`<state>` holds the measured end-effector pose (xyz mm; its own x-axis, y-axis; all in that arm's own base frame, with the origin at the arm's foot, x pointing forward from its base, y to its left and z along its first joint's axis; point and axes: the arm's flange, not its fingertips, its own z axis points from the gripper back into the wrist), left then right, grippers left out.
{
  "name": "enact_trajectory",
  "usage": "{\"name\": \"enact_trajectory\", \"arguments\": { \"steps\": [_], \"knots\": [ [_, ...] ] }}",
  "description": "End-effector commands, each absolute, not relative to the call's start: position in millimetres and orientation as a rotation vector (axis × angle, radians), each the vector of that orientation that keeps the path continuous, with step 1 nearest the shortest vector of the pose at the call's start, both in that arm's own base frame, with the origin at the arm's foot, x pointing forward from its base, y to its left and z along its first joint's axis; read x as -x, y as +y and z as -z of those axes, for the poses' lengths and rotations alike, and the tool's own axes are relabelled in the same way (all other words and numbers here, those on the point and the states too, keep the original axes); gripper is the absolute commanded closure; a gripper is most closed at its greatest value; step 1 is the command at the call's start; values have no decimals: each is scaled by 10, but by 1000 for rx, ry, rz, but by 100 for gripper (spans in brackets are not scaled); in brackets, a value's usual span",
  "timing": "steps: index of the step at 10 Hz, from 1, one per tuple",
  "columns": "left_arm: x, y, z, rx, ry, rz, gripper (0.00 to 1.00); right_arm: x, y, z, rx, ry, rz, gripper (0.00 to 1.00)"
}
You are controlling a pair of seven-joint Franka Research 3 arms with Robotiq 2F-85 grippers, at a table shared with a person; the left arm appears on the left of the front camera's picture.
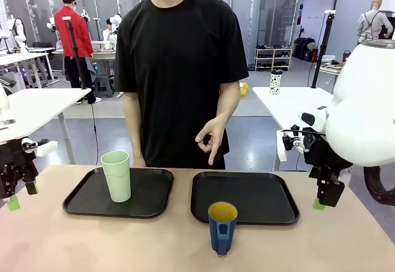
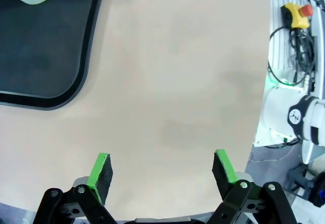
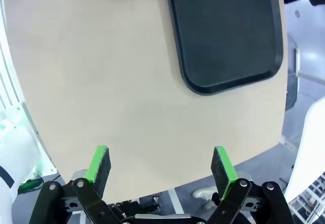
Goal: Sort and store the cups by type.
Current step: Pick up the Handle plastic cup and place it into the empty Flat Tray.
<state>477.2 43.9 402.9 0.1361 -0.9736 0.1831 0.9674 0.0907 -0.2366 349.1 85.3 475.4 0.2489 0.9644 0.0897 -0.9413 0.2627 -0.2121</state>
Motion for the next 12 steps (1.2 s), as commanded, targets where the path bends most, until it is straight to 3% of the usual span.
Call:
{"name": "enact_trajectory", "arguments": {
  "steps": [1, 6, 10, 12],
  "knots": [
    [-4769, 449, -4037, 328, 23, 1451, 0, -3539, 877, -4733, 155, -197, -1283, 0],
    [-4769, 449, -4037, 328, 23, 1451, 0, -3513, 860, -4740, 130, -207, -1305, 0],
    [-4769, 449, -4037, 328, 23, 1451, 0, -3495, 1045, -4222, 25, -235, -1440, 0],
    [-4769, 449, -4037, 328, 23, 1451, 0, -3476, 1036, -3949, -96, -365, -1434, 0]
  ]
}}
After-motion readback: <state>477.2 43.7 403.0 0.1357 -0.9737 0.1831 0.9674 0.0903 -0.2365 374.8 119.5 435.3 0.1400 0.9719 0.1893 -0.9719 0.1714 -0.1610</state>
